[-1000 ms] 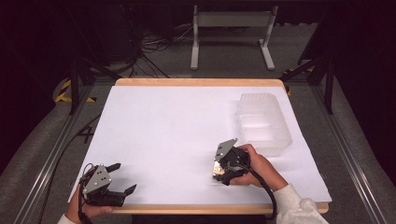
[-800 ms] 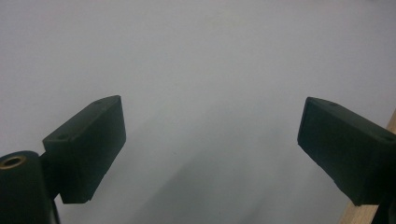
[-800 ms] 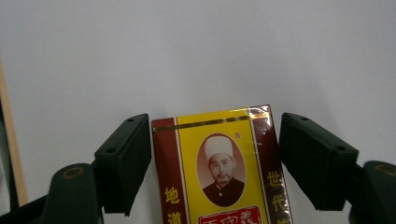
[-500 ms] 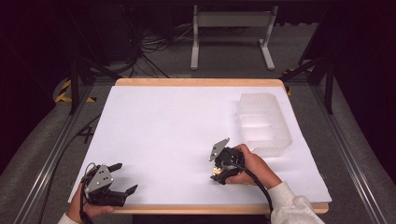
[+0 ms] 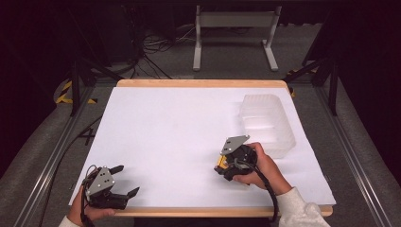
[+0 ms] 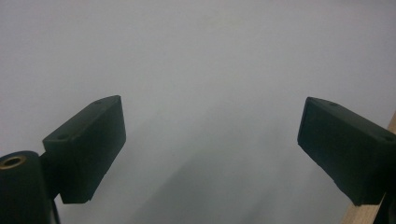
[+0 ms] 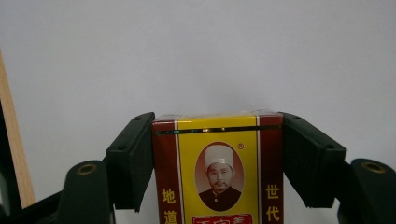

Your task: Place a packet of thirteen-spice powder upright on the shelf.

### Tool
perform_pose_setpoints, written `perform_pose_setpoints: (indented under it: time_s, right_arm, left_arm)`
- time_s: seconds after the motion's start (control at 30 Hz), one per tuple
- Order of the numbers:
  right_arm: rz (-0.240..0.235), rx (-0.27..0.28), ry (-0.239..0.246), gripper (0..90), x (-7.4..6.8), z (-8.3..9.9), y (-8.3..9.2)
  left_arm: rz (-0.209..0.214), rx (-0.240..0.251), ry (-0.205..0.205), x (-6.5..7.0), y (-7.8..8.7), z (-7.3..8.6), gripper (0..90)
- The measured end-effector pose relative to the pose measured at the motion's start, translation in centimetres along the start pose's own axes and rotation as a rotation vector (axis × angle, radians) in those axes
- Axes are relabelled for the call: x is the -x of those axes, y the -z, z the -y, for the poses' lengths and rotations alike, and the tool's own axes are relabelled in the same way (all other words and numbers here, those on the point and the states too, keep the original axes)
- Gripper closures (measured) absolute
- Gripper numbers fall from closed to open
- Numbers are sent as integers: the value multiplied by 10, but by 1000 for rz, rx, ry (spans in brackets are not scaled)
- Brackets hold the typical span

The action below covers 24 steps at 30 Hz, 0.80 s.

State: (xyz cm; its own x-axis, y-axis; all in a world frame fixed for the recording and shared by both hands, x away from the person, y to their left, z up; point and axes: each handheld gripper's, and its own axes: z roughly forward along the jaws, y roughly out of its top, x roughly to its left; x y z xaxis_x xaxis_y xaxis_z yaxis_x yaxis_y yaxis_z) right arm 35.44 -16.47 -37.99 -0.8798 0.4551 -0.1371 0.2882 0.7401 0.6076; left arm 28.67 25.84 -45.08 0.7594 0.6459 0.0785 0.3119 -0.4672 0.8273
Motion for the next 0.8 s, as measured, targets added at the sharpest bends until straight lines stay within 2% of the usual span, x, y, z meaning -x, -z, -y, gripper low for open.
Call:
perform_pose_setpoints:
  time_s: [0.07,0.1,0.17,0.2,0.4,0.6,0.7,0.73,0.8]
  right_arm:
    - [9,25,-17,324,1,0,5]
    - [26,63,-33,326,1,0,12]
    - [46,98,-50,326,2,0,18]
    - [46,98,-50,326,2,0,18]
    - [105,187,-101,327,5,-2,31]
    - [153,240,-122,327,8,-4,34]
    - [201,293,-151,327,12,-7,38]
    - [201,293,-151,327,12,-7,38]
    - [231,318,-166,327,16,-8,42]
  left_arm:
    - [0,1,3,0,0,0,86]
    - [0,2,5,0,0,0,86]
    - [-1,1,2,0,0,0,86]
    - [-1,1,2,0,0,0,86]
    - [-2,3,1,-1,0,0,86]
    - [-4,1,0,-1,0,0,86]
    - [-5,-1,1,-1,0,0,86]
    - [-5,-1,1,-1,0,0,86]
    - [-5,-5,-2,-1,0,0,86]
